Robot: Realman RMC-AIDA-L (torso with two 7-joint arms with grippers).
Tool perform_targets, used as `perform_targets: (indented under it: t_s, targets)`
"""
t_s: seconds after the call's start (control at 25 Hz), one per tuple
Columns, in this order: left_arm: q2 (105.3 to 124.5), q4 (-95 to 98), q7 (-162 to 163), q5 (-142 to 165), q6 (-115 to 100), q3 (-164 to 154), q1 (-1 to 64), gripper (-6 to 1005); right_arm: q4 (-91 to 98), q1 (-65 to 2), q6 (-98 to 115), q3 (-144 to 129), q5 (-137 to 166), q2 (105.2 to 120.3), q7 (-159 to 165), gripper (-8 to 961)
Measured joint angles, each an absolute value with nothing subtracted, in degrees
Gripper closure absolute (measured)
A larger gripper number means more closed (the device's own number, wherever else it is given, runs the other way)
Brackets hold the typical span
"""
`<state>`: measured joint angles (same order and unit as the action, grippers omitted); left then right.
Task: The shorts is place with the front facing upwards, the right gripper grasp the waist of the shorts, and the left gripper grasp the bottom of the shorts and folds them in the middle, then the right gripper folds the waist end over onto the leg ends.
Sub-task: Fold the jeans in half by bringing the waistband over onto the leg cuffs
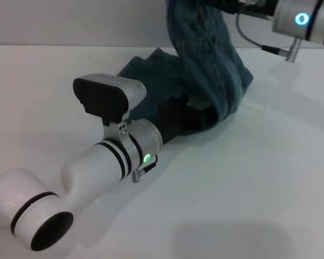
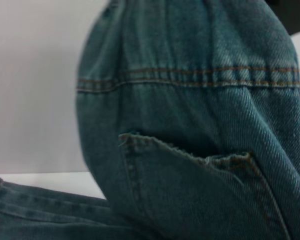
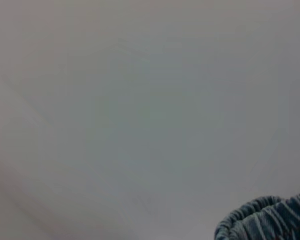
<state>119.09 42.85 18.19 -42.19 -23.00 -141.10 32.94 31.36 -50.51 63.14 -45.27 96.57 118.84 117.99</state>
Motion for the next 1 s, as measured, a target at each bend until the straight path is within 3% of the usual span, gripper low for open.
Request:
perform_targets:
  t_s: [0.64, 1.0]
  targets:
    - [119.09, 43.5, 18.9, -42.2, -23.2, -143.4, 33.7, 139, 29.1, -52.5, 58.9, -49.8, 96.1, 119.09, 117.2, 823]
    - [118.13, 46.1, 18.6, -42.2, -24.5, -140.2, 28.7, 138, 27.5, -52.6, 57.8, -49.9, 95.8, 119.09, 115.9, 830]
